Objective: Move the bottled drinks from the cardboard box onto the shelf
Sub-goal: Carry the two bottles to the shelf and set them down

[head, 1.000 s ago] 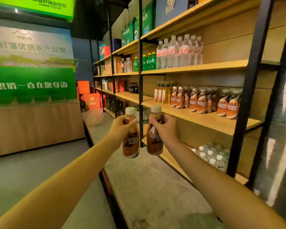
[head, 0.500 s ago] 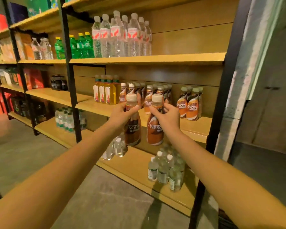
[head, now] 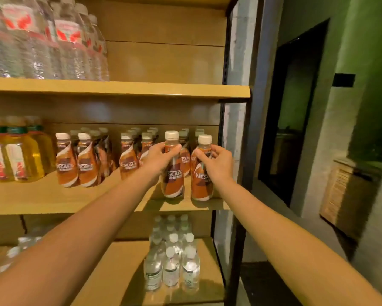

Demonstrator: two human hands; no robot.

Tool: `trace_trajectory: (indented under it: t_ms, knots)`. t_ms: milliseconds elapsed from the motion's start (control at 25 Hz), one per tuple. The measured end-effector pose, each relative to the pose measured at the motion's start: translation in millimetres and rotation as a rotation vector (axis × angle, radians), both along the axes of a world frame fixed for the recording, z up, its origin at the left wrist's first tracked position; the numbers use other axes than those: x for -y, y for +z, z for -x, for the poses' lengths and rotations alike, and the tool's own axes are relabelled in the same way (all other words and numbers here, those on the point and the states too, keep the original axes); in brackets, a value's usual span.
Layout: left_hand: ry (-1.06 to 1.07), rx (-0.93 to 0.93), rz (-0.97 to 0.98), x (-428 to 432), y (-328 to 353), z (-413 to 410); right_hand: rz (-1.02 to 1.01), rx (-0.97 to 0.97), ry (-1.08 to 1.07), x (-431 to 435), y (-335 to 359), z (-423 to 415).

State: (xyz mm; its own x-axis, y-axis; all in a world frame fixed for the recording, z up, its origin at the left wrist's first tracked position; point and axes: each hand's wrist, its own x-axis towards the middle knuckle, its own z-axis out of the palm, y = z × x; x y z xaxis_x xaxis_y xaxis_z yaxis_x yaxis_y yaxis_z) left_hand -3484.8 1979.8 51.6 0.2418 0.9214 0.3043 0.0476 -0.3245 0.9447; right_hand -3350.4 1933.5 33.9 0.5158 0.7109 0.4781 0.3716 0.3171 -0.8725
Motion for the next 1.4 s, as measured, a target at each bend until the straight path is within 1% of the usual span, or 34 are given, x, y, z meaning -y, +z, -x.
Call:
trace_trajectory:
  t_ms: [240, 400, 640, 720, 800, 840, 880, 960, 1040, 1080, 1160, 1280, 1400]
  knots:
    - [-0.056, -0.023, 0.003, -43, -14, -20, -0.022, -0.009, -0.033, -40, -3, -14]
    - [-0.072, -0.009, -0.008, -68, -21, -29, -0.016, 0.022, -0.060, -70, -14, -17]
    - [-0.094, 0.015, -0.089, -86, -33, -38, -0.060, 0.044, -0.085, -89, -23, -22]
    - [-0.105, 0.008, -0.121, -88, -36, -39, -0.055, 0.046, -0.055, -87, -26, -23]
    - [-0.142, -0.011, -0.131, -89, -46, -33, 0.012, 0.041, 0.002, -79, -38, -28]
    - [-0.145, -0.053, -0.139, -91, -57, -27, 0.073, 0.068, 0.012, -74, -47, -31]
    - [-0.129, -0.142, -0.160, -94, -69, -22, 0.154, 0.132, 0.006, -69, -59, -34]
    - [-0.053, -0.383, -0.201, -94, -93, -13, 0.329, 0.356, -0.046, -61, -81, -40]
    - [0.015, -0.531, -0.229, -93, -102, -10, 0.404, 0.547, -0.122, -59, -91, -41]
    - [0.021, -0.566, -0.244, -92, -102, -11, 0.407, 0.572, -0.155, -60, -92, -40]
    - [0.011, -0.644, -0.253, -93, -102, -14, 0.413, 0.549, -0.199, -62, -90, -38]
    - [0.054, -0.777, -0.263, -106, -107, -20, 0.432, 0.542, -0.274, -68, -89, -36]
    - [0.065, -0.830, -0.247, -119, -113, -27, 0.486, 0.546, -0.305, -74, -87, -38]
